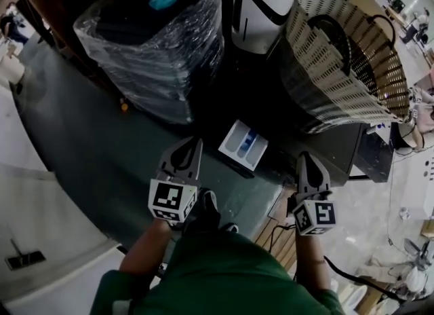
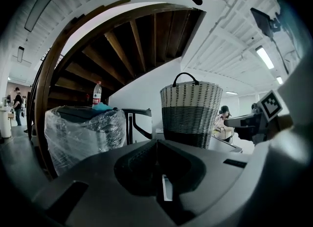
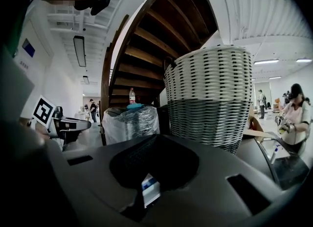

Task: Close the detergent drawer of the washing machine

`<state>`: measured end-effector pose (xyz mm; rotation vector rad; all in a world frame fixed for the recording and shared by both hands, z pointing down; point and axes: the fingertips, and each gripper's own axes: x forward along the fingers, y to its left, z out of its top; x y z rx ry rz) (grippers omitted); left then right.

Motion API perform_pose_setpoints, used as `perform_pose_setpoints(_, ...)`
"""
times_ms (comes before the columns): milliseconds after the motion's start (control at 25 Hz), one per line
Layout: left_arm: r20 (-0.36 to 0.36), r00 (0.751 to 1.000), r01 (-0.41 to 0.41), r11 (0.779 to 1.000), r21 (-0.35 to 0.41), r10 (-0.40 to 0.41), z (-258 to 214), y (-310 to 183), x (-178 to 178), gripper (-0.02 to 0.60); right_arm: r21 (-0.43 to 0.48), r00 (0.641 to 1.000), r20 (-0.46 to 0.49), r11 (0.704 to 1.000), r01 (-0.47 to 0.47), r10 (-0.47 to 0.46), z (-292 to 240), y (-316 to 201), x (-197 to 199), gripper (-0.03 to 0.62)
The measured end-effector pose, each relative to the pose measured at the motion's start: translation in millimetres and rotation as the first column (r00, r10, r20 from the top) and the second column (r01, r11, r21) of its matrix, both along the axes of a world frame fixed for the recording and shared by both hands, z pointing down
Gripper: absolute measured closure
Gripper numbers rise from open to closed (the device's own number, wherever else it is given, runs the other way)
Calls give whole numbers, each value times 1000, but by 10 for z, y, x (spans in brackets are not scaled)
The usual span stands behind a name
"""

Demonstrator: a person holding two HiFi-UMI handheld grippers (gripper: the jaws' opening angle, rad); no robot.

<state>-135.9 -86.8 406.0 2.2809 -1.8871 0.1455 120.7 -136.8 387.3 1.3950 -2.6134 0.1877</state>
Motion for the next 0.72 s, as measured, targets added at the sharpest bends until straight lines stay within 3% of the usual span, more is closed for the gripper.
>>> perform_pose_setpoints(440,-45,996,-78,995,-60,76,492,-35,-21,558,-2,998,-67,1000,22,-22,-13,-123,-358,579)
perform_pose_setpoints(720,-63,990,-137,980,-144,129,981,-59,197,560,-50,994,-90,997,50,-54,150,-284,-338,579)
